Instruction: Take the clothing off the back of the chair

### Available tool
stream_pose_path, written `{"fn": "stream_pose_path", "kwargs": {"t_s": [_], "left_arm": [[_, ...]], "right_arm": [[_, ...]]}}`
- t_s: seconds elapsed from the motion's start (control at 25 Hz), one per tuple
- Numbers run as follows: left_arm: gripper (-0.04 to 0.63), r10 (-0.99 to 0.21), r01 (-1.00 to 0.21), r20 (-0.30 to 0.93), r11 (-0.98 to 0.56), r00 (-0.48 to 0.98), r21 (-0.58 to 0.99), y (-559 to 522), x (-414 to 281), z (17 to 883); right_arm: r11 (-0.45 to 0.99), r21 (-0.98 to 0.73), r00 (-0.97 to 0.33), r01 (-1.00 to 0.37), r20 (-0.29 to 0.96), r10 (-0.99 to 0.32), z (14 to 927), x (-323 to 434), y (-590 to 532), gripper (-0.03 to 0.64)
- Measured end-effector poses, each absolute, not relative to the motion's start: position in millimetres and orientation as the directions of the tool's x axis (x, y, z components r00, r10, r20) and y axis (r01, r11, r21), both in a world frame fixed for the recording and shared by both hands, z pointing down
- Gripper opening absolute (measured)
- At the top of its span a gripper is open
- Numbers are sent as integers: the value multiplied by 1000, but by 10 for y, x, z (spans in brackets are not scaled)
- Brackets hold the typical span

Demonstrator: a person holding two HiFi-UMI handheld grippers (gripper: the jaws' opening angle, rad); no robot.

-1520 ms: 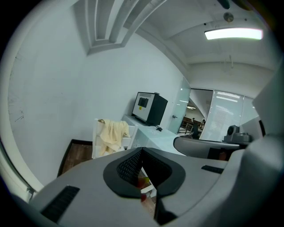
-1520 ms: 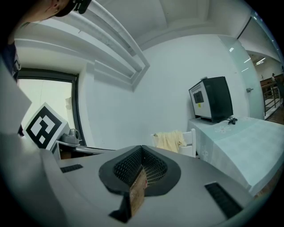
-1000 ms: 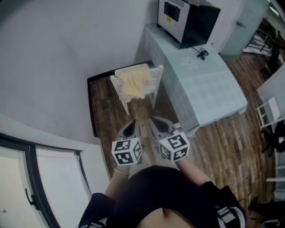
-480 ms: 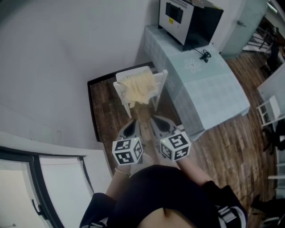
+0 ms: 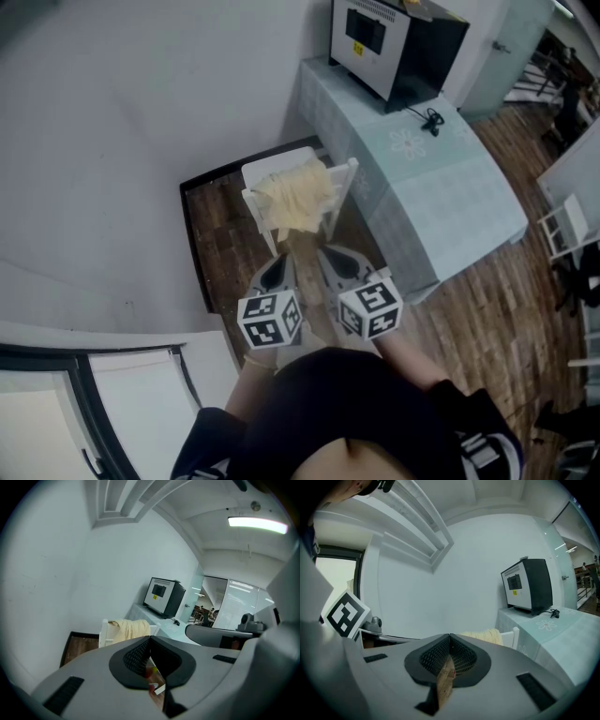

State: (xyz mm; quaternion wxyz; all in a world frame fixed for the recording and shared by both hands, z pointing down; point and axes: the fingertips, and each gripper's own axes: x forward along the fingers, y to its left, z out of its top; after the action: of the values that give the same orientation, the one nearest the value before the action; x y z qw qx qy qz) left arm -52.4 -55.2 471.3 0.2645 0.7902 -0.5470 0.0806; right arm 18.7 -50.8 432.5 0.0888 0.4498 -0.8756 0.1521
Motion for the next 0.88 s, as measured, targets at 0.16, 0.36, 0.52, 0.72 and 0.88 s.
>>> {"fn": "stream_pose_path", "kwargs": {"t_s": [0.16, 0.36, 0.52, 0.72, 0.88], "left_arm": [[-2, -817, -902, 415, -273, 401, 335, -692, -617, 4724], [-2, -808, -897, 418, -288, 415, 334, -830, -723, 4762], [-2, -799, -894, 423, -300, 426, 333, -939, -791, 4799], [-2, -790, -888, 424, -320, 443, 331, -1087, -849, 4824], [-2, -784, -883, 425, -329, 453, 334, -1213, -901, 4857]], "right_arm": [[538, -182, -568, -823, 297, -768, 4341, 94, -638, 12], [525, -177, -554, -832, 301, -776, 4367, -14, -781, 12], [513, -174, -541, -841, 300, -786, 4383, -79, -897, 12], [495, -169, -523, -852, 305, -796, 4411, -145, -1046, 12], [484, -161, -510, -860, 305, -804, 4425, -204, -1180, 12]]}}
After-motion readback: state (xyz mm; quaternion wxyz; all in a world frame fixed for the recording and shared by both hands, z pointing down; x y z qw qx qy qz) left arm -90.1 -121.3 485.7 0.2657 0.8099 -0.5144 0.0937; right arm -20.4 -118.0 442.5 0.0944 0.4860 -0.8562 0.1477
